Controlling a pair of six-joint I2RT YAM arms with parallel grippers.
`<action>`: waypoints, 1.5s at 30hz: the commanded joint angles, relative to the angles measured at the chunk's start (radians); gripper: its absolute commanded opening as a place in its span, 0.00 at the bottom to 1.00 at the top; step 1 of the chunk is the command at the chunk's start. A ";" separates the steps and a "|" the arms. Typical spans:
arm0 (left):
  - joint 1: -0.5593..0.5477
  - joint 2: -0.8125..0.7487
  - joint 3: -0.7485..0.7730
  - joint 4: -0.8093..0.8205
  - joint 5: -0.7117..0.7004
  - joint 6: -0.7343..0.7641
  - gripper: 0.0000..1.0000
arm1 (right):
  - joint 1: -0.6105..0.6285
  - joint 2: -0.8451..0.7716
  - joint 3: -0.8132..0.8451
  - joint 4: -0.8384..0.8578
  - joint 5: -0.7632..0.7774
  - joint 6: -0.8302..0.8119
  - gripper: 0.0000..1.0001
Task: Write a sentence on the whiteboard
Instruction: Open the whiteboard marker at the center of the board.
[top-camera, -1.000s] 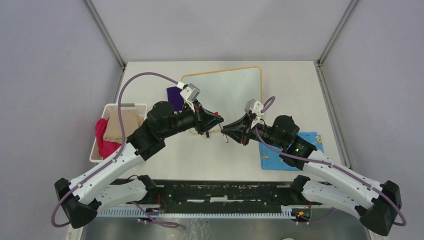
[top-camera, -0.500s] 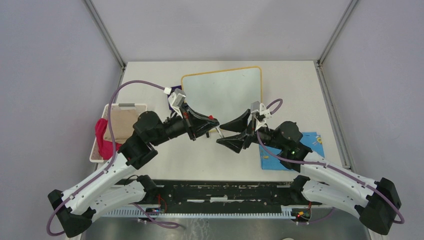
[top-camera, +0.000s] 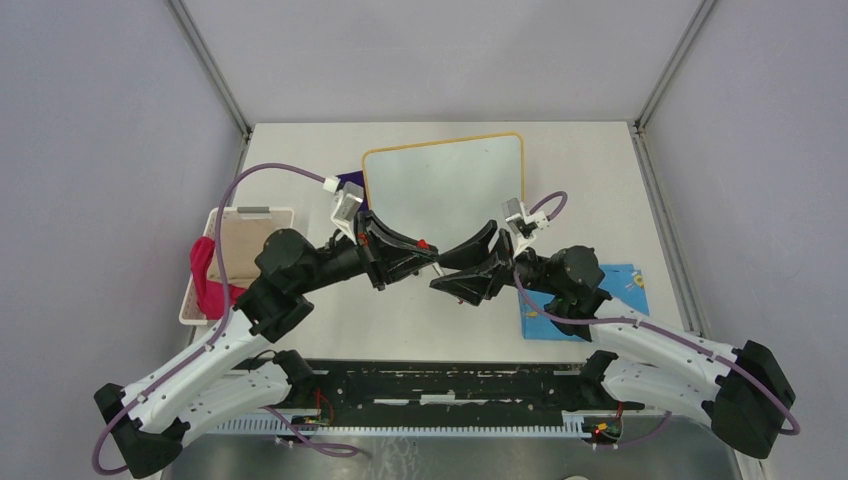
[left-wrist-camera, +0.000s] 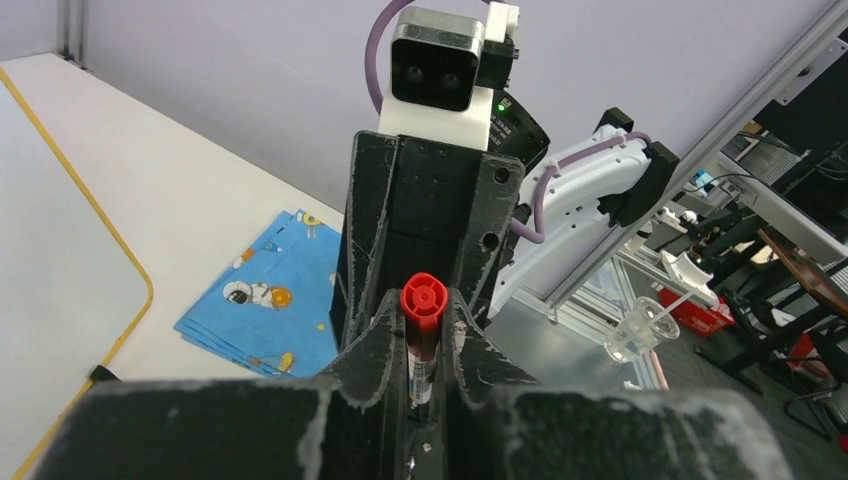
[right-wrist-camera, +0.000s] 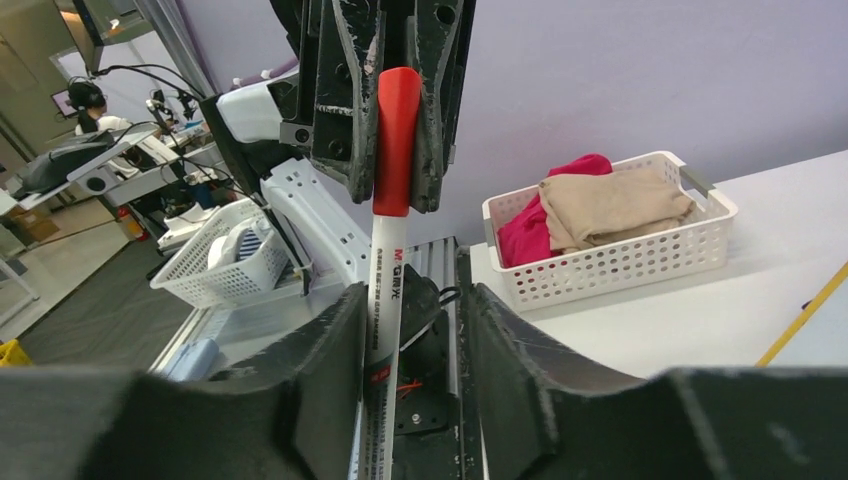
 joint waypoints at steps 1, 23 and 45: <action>-0.001 -0.037 -0.002 0.047 0.000 -0.019 0.02 | 0.003 -0.001 0.034 0.102 -0.036 0.045 0.42; -0.001 -0.034 0.002 -0.003 -0.028 0.010 0.02 | 0.003 0.043 0.076 0.132 -0.050 0.092 0.38; -0.001 -0.088 0.054 -0.045 -0.231 0.047 0.02 | 0.015 -0.026 -0.014 -0.015 -0.039 -0.015 0.00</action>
